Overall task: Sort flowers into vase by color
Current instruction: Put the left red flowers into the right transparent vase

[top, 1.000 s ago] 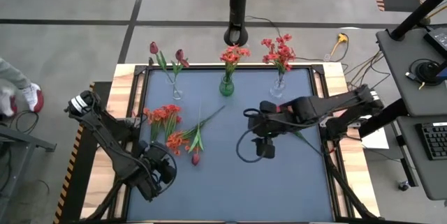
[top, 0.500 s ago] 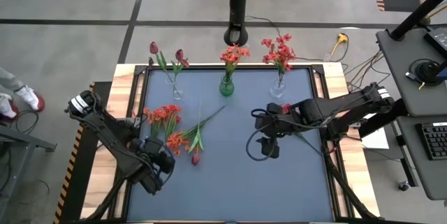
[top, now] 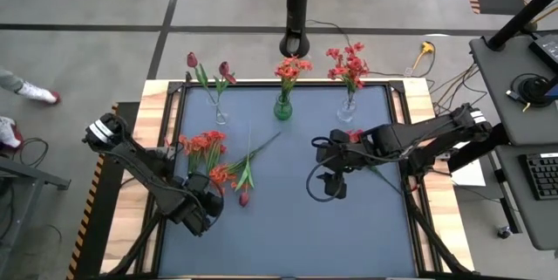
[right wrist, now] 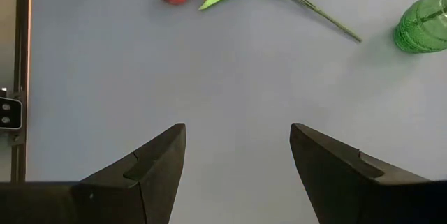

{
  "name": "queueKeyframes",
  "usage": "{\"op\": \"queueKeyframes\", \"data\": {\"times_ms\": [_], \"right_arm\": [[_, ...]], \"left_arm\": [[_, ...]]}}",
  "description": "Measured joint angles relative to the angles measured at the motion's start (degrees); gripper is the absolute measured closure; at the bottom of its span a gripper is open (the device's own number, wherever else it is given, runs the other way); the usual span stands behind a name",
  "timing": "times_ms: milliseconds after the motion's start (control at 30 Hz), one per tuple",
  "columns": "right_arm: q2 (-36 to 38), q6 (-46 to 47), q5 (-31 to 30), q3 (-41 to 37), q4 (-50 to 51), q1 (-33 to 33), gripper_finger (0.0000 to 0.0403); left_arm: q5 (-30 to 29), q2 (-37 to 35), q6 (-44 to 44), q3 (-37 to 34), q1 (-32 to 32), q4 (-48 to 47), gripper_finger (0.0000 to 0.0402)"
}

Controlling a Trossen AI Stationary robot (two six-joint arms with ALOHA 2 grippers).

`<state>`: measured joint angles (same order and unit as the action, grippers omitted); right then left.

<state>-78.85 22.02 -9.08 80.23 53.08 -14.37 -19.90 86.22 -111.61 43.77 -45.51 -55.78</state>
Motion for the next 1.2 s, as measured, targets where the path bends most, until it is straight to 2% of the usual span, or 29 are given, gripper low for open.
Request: {"op": "queueKeyframes", "data": {"times_ms": [267, 400, 700, 933, 1200], "right_arm": [[-0.02, -0.02, -0.02, 0.00, -0.02, 0.00, 0.0154], [-0.02, -0.11, -0.02, 0.00, -0.08, 0.00, 0.0154], [-0.02, -0.11, -0.02, 0.00, -0.32, 0.00, 0.0154], [-0.02, -1.05, -0.03, -0.26, -1.59, 0.00, 0.0154], [-0.11, -1.77, -0.04, -0.39, -1.57, 0.00, 0.0154]], "left_arm": [[-0.02, 0.85, -0.19, -2.15, 0.50, 2.10, 0.0234], [-0.02, 0.85, 0.10, -4.51, 0.60, 7.49, 0.0255], [-0.39, 0.70, 2.19, -5.28, 0.80, 9.55, 0.0330], [0.21, 0.74, 2.21, -2.89, 0.78, 2.34, 0.0393], [0.10, 0.59, 1.37, 2.84, 0.76, -9.96, 0.0397]]}}
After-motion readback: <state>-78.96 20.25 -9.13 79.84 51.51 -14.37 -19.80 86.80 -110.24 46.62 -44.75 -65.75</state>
